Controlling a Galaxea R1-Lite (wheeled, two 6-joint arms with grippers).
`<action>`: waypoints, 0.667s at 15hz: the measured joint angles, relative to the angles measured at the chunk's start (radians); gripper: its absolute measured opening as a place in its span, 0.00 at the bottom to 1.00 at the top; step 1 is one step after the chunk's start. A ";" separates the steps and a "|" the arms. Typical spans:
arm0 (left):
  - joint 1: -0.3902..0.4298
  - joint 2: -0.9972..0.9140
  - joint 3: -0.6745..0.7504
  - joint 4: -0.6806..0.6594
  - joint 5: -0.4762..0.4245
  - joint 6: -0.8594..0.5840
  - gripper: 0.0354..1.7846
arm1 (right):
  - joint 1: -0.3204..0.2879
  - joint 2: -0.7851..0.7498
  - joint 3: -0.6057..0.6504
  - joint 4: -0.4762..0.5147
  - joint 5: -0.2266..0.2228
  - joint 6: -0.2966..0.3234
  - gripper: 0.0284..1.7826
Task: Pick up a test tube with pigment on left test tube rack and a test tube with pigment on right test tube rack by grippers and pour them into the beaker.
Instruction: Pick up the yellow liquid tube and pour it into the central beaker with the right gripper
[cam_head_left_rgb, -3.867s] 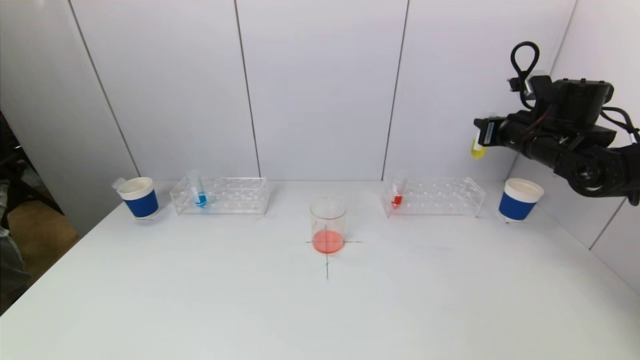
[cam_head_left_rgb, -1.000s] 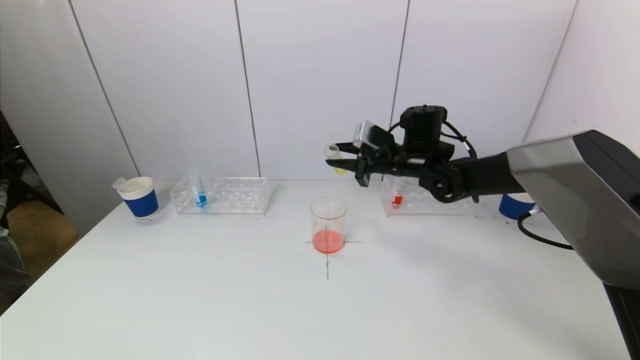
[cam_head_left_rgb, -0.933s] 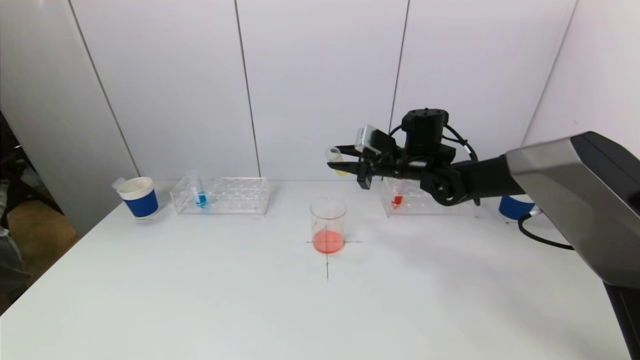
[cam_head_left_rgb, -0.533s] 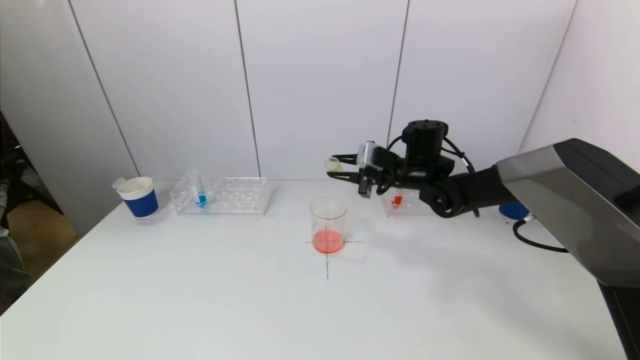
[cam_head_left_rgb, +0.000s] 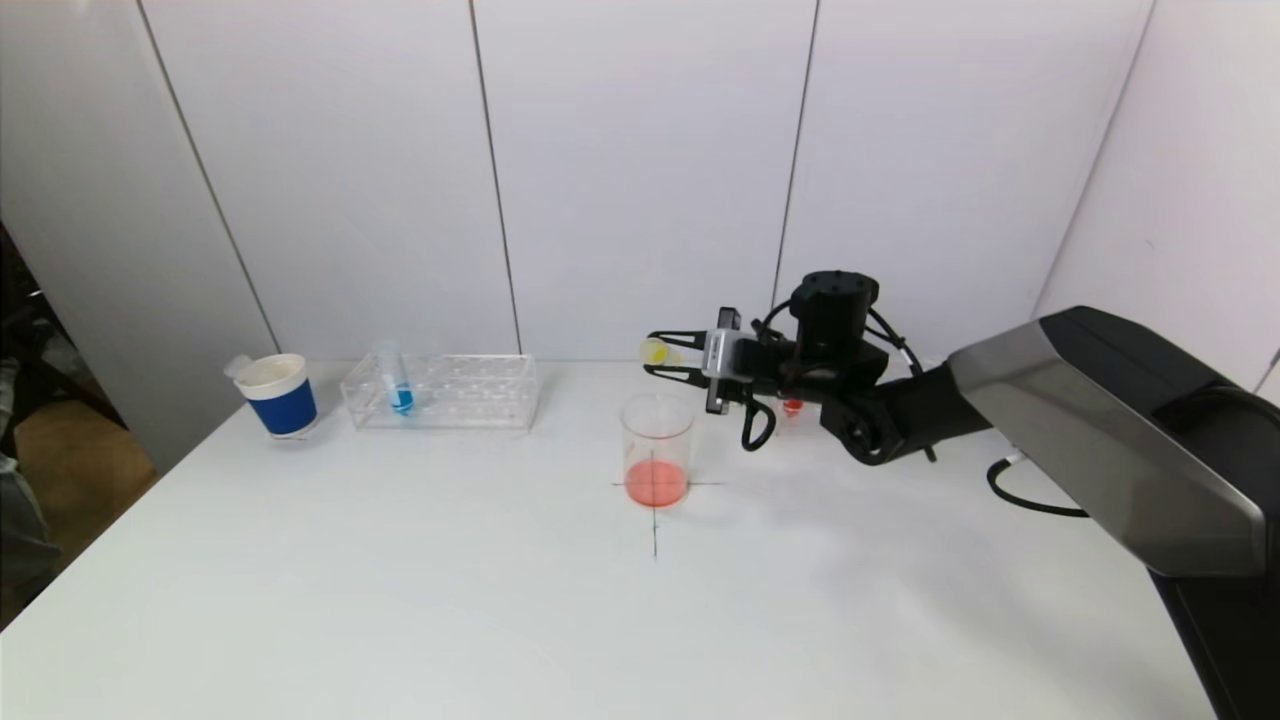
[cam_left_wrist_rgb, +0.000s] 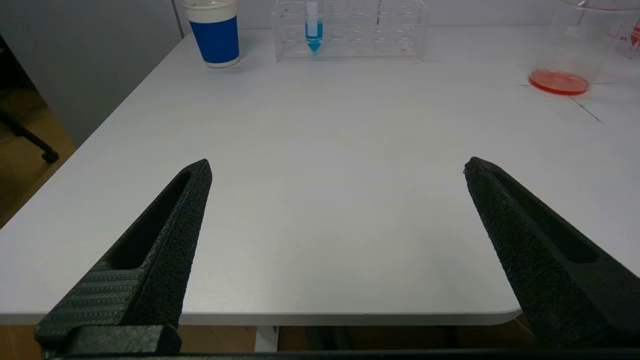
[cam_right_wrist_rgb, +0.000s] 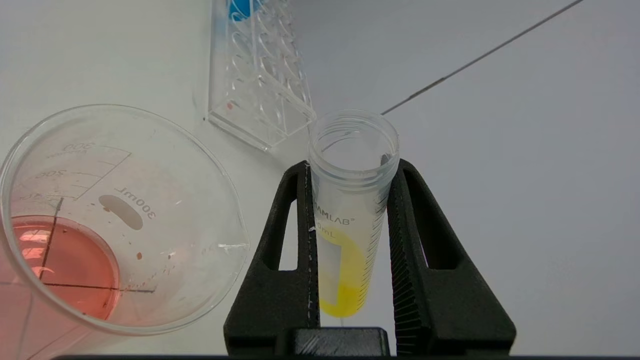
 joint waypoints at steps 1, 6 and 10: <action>0.000 0.000 0.000 0.000 0.000 0.000 0.99 | 0.000 0.008 0.001 -0.013 0.000 -0.013 0.25; 0.000 0.000 0.000 0.000 0.000 0.000 0.99 | 0.002 0.026 0.002 -0.053 0.001 -0.078 0.25; 0.000 0.000 0.000 0.000 0.000 0.000 0.99 | 0.005 0.014 0.001 -0.048 0.004 -0.098 0.25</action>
